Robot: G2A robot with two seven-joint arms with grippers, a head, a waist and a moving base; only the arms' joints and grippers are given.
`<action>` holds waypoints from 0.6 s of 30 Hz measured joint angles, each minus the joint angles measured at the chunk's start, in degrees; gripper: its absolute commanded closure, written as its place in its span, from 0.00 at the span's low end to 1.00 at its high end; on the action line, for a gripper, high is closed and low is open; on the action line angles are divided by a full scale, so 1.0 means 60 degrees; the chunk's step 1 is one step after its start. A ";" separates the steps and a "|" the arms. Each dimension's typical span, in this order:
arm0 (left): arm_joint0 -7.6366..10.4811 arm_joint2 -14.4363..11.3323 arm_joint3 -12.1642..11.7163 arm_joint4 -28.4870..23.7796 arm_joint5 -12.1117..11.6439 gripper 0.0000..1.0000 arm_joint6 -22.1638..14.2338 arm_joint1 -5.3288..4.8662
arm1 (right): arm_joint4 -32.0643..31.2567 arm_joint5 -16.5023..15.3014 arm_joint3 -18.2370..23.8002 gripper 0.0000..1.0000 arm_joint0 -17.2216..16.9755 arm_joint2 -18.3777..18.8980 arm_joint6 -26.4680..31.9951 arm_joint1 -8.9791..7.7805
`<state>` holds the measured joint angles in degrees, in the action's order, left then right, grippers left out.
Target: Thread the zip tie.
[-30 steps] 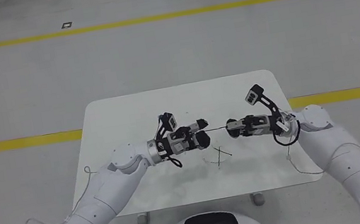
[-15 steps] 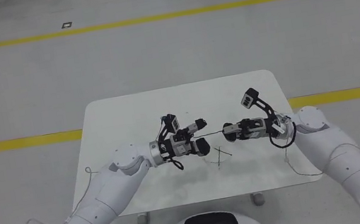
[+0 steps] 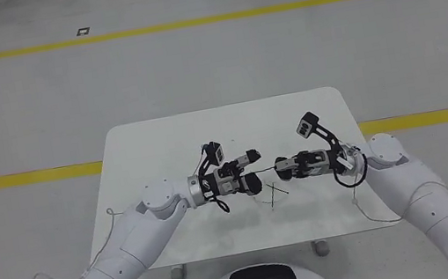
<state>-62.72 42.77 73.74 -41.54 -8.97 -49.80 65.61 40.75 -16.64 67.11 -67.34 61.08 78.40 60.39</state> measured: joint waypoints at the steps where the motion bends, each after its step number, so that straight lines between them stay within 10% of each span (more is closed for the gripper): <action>1: -0.0003 0.0001 0.0009 0.0025 -0.0002 0.00 -0.0017 0.0000 | 0.0015 0.0019 0.0007 1.00 -0.0005 0.0011 0.0028 -0.0001; 18: -0.0002 -0.0003 -0.0070 0.0042 0.0095 0.00 -0.0156 0.0070 | -0.0125 0.0119 -0.0098 1.00 0.0109 -0.0065 0.0041 0.0080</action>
<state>-62.74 42.76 73.32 -41.29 -8.41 -50.74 66.03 40.01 -15.93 66.53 -66.69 60.68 78.65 60.87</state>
